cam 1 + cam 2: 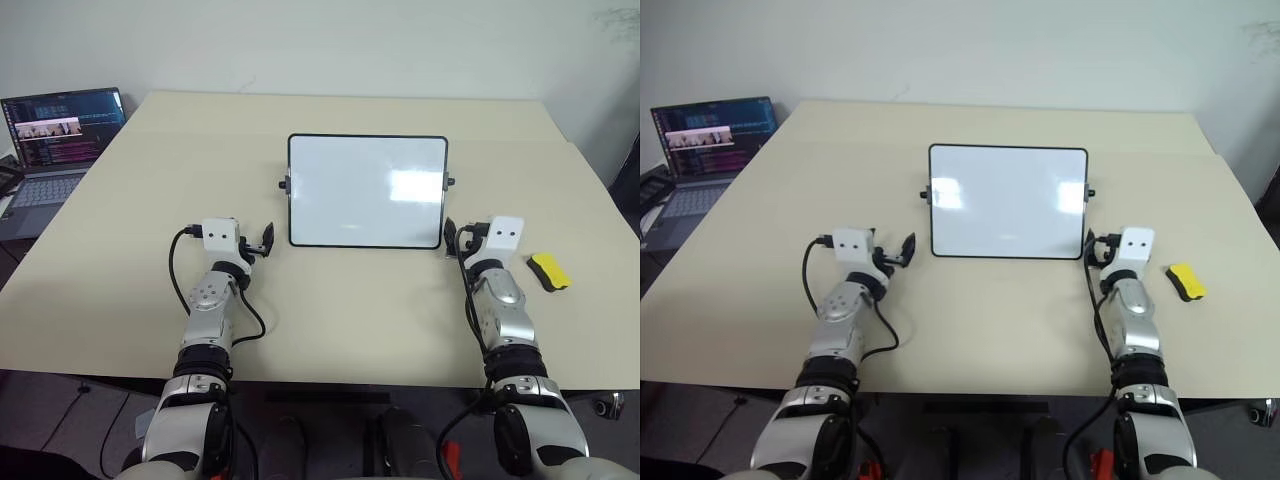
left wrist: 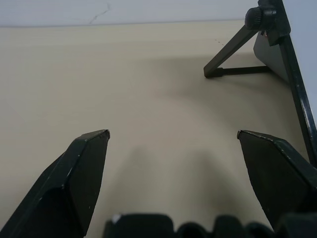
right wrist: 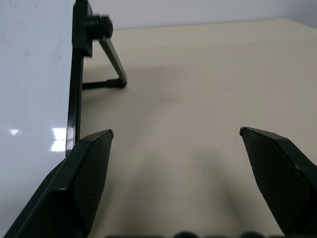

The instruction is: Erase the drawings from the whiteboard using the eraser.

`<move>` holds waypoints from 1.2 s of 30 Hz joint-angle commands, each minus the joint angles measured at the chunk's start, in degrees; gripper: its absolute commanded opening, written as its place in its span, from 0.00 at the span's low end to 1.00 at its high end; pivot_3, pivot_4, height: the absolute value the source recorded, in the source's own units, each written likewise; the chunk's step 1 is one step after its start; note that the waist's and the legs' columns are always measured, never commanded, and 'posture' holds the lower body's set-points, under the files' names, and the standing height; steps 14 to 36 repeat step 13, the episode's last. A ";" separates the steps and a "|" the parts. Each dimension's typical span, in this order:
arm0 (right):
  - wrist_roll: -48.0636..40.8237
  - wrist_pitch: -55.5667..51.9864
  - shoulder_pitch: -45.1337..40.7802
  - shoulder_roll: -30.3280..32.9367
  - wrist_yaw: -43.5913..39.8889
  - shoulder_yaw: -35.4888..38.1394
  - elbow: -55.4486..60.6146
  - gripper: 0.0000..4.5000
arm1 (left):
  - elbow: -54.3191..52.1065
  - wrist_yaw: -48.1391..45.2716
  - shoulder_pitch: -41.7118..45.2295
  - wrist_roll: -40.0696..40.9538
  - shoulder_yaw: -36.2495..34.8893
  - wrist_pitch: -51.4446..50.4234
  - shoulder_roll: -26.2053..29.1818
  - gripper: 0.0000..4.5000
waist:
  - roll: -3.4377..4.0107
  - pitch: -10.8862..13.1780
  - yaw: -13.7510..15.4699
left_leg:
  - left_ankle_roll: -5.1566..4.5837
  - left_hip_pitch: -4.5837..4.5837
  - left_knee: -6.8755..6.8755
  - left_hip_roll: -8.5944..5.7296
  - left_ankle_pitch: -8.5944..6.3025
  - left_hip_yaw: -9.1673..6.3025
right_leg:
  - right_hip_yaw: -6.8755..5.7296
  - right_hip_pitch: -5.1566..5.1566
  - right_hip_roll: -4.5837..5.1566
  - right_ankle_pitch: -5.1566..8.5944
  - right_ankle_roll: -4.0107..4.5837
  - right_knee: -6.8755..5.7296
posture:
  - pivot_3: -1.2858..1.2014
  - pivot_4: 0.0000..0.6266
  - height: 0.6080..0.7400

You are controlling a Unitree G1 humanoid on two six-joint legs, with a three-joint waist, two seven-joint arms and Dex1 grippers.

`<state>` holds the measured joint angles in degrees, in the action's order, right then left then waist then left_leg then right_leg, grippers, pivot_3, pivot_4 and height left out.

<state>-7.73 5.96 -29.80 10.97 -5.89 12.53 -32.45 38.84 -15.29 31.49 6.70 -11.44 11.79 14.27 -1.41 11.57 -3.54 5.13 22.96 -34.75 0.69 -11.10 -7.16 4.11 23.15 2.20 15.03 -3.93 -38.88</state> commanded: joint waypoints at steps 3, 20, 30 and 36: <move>0.27 1.25 1.30 -0.27 0.94 -0.41 4.22 1.00 | -1.10 0.64 0.83 0.49 -0.13 0.60 0.02 1.00 | 0.00 0.00 -0.03 | 0.00 -0.01 0.00 0.00 0.00 -0.01 | -0.01 0.00 0.00 0.00 0.00 -0.01 | 0.52 0.24 1.00; 0.55 0.84 1.25 -1.57 1.55 -1.88 3.31 1.00 | -2.57 0.30 -0.27 0.49 0.03 1.23 0.45 1.00 | 0.00 0.00 -0.08 | 0.00 -0.02 0.00 0.00 0.00 0.00 | 0.00 0.00 -0.01 0.00 0.00 0.00 | 0.52 0.24 1.00; 0.55 0.84 1.25 -1.57 1.55 -1.88 3.31 1.00 | -2.57 0.30 -0.27 0.49 0.03 1.23 0.45 1.00 | 0.00 0.00 -0.08 | 0.00 -0.02 0.00 0.00 0.00 0.00 | 0.00 0.00 -0.01 0.00 0.00 0.00 | 0.52 0.24 1.00; 0.55 0.84 1.25 -1.57 1.55 -1.88 3.31 1.00 | -2.57 0.30 -0.27 0.49 0.03 1.23 0.45 1.00 | 0.00 0.00 -0.08 | 0.00 -0.02 0.00 0.00 0.00 0.00 | 0.00 0.00 -0.01 0.00 0.00 0.00 | 0.52 0.24 1.00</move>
